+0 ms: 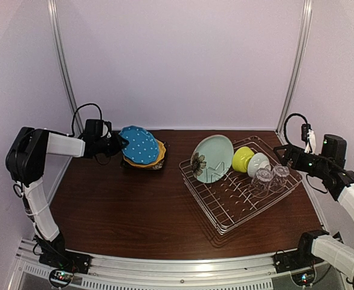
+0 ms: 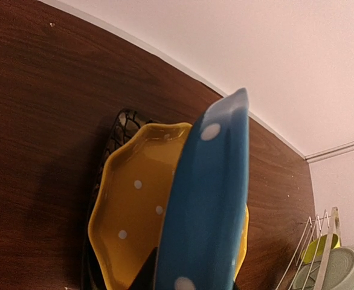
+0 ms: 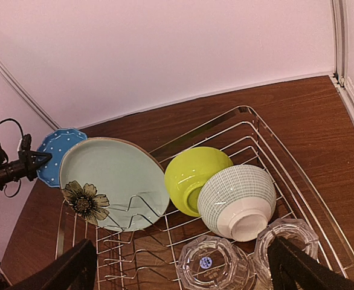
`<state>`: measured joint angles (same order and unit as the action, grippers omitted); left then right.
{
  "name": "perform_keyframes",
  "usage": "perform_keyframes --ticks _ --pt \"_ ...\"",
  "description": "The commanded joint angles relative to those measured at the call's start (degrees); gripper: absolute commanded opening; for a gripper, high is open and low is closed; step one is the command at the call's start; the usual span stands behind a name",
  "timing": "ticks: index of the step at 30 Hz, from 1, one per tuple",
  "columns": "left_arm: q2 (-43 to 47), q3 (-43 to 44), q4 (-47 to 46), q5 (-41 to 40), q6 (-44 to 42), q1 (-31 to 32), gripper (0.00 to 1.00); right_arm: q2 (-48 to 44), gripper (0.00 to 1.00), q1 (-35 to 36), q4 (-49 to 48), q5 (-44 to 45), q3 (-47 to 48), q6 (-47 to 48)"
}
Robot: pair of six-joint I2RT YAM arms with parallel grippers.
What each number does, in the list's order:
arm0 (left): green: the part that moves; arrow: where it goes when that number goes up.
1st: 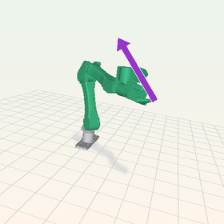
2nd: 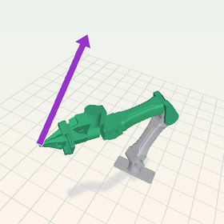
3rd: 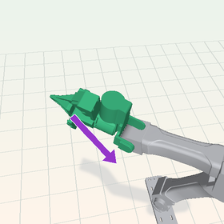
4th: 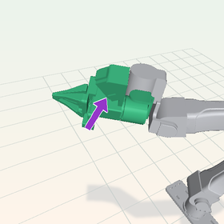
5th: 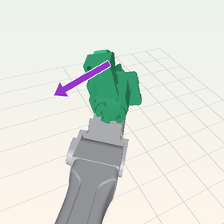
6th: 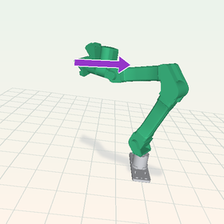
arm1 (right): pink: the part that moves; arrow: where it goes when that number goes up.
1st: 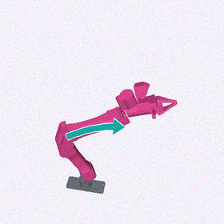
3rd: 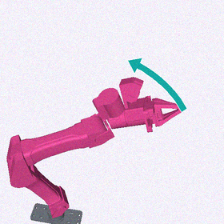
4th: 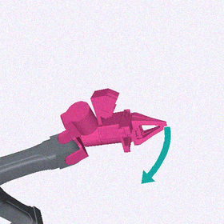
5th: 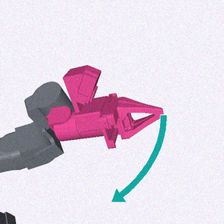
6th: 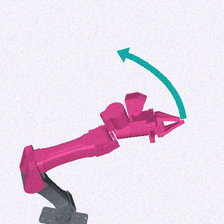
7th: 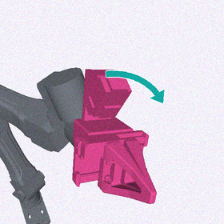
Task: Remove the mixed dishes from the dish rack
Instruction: Place the plate on the plate.
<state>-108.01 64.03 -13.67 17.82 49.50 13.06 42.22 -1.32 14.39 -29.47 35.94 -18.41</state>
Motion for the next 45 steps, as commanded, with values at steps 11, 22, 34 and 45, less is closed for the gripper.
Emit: perform_keyframes --ticks 11,22,34,45 --pt "0.3 2.7 -5.4 -0.5 0.1 -0.6 0.27 -0.2 1.00 -0.1 0.3 1.1 0.7 -0.5" --pt "1.0 4.1 -0.1 -3.4 -2.2 -0.7 0.48 -0.2 1.00 -0.1 0.1 0.9 0.9 -0.8" --pt "1.6 4.7 3.7 -6.3 -4.8 -0.7 0.55 -0.6 1.00 -0.1 0.2 1.0 0.4 -0.7" --pt "1.2 5.7 7.0 -9.5 -6.9 -0.6 0.61 -0.8 1.00 -0.1 0.2 1.1 0.2 -0.8"
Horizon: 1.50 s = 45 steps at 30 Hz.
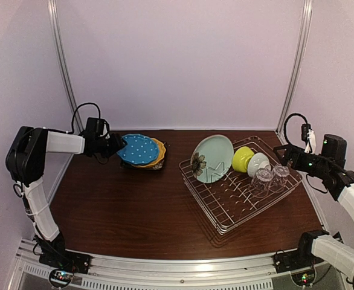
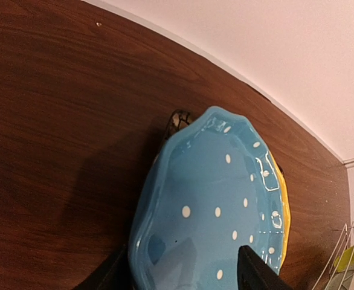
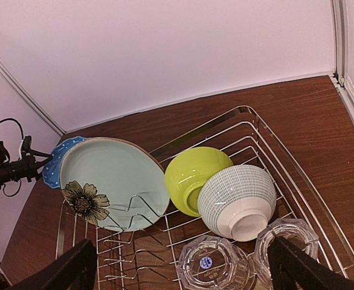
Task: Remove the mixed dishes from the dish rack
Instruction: Place the plate on the plate, then adjust the plate.
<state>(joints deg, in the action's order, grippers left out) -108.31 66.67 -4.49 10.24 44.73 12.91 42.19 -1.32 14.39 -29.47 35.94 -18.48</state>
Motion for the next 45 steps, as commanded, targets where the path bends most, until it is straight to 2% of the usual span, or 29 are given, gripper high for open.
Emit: perform_keyframes --ticks 1,13,22,45 --pt "1.4 3.3 -1.7 -2.1 -2.3 -0.4 0.61 -0.8 1.00 -0.1 0.2 1.1 0.3 -0.7" --pt "1.6 4.7 2.0 -5.0 -4.2 -0.1 0.70 -0.9 1.00 -0.1 0.5 1.2 0.2 -0.6" --pt "0.7 6.1 3.7 -6.4 -5.1 0.7 0.68 -1.1 1.00 -0.1 0.6 1.4 0.1 -0.6" --pt "-6.1 9.4 4.2 -6.0 -5.4 2.1 0.55 -0.4 1.00 -0.1 0.1 1.3 0.1 -0.6"
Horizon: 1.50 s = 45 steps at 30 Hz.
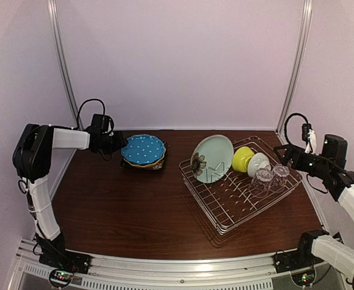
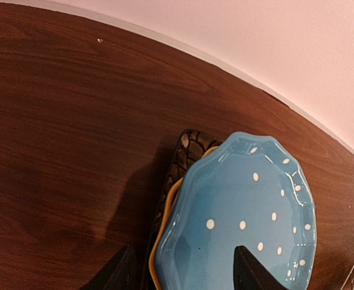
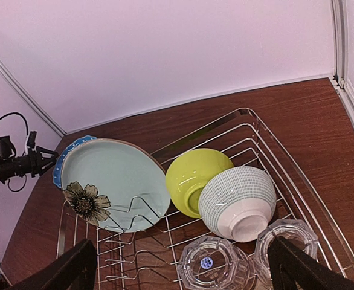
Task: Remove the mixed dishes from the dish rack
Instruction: Adjust the plate.
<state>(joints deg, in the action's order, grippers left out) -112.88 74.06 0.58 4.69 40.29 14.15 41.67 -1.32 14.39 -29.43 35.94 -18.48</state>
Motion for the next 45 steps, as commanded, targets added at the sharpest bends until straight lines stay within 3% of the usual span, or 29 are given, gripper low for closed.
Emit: perform_keyframes --ticks 1,36,38,45 --pt "-1.7 2.2 -0.8 -0.3 -1.0 1.0 0.54 0.1 1.00 -0.1 0.0 1.2 0.1 -0.6" --pt "-5.2 4.2 1.7 1.1 0.3 2.3 0.01 -0.3 1.00 -0.1 0.7 1.5 0.4 -0.3" --pt "-5.2 4.4 1.8 1.1 0.3 2.3 0.04 -0.3 1.00 -0.1 0.8 1.5 0.4 -0.3" --pt "-1.9 4.8 3.4 -1.2 -1.0 2.3 0.43 -0.3 1.00 -0.1 0.7 1.6 0.4 -0.3"
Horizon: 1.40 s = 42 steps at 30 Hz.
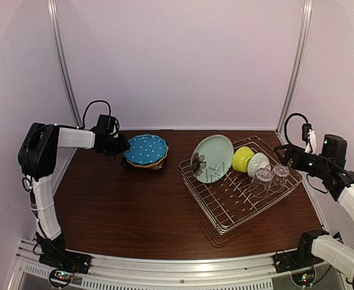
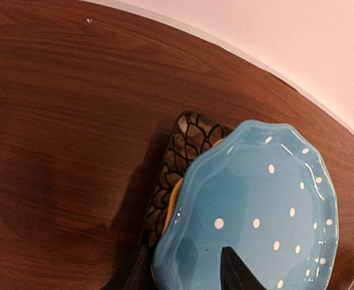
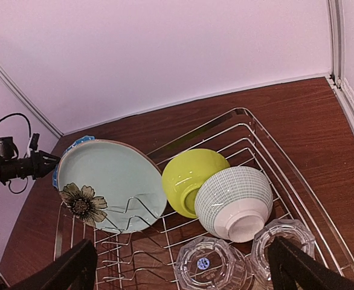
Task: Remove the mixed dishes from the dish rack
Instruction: Adjust the plate, then grab the plate from the dish rack.
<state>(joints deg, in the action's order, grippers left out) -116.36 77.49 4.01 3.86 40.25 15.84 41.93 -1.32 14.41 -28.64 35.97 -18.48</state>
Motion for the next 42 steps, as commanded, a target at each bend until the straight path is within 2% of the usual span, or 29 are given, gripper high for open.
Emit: perform_keyframes --ticks 1,5,9,10,13,18,22,25,28,34,42 --pt "2.5 1.3 0.2 -0.9 -1.3 0.6 0.46 -0.5 1.00 -0.1 0.7 0.8 0.3 -0.3" --pt "7.3 0.8 0.5 -2.9 -3.3 1.0 0.58 -0.3 1.00 -0.1 0.3 0.6 0.1 -0.4" --pt "11.6 1.6 1.1 -7.0 -7.9 2.8 0.80 0.0 1.00 -0.1 -0.4 0.2 -0.2 -0.8" --pt "12.5 1.9 1.0 -7.4 -9.3 3.7 0.89 0.1 1.00 -0.1 -0.5 0.1 -0.2 -0.9" --pt "14.3 3.4 0.8 -7.4 -14.6 6.3 0.97 0.0 1.00 -0.1 -0.7 -0.1 -0.4 -1.1" --pt "15.0 6.1 -1.2 -2.3 -23.0 11.4 0.97 -0.1 1.00 -0.1 -0.6 -0.3 -0.5 -1.0" --pt "14.6 6.8 -4.9 5.8 -26.8 14.6 0.97 -0.5 1.00 -0.1 -0.2 -0.3 -0.6 -0.9" --pt "13.5 8.5 -5.1 8.2 -29.3 17.4 0.96 -0.5 1.00 -0.1 0.0 -0.3 -0.7 -0.7" --pt "11.4 11.0 -4.3 7.9 -30.5 20.5 0.93 -0.6 1.00 -0.1 -0.1 -0.3 -0.9 -0.6" --pt "4.6 19.1 3.2 5.6 -32.9 26.2 0.84 -0.7 1.00 -0.1 -0.2 -0.2 -1.0 -0.6" --pt "-1.9 26.6 8.5 2.3 -35.1 31.2 0.71 -0.9 1.00 -0.1 0.2 0.1 -1.2 -0.2"
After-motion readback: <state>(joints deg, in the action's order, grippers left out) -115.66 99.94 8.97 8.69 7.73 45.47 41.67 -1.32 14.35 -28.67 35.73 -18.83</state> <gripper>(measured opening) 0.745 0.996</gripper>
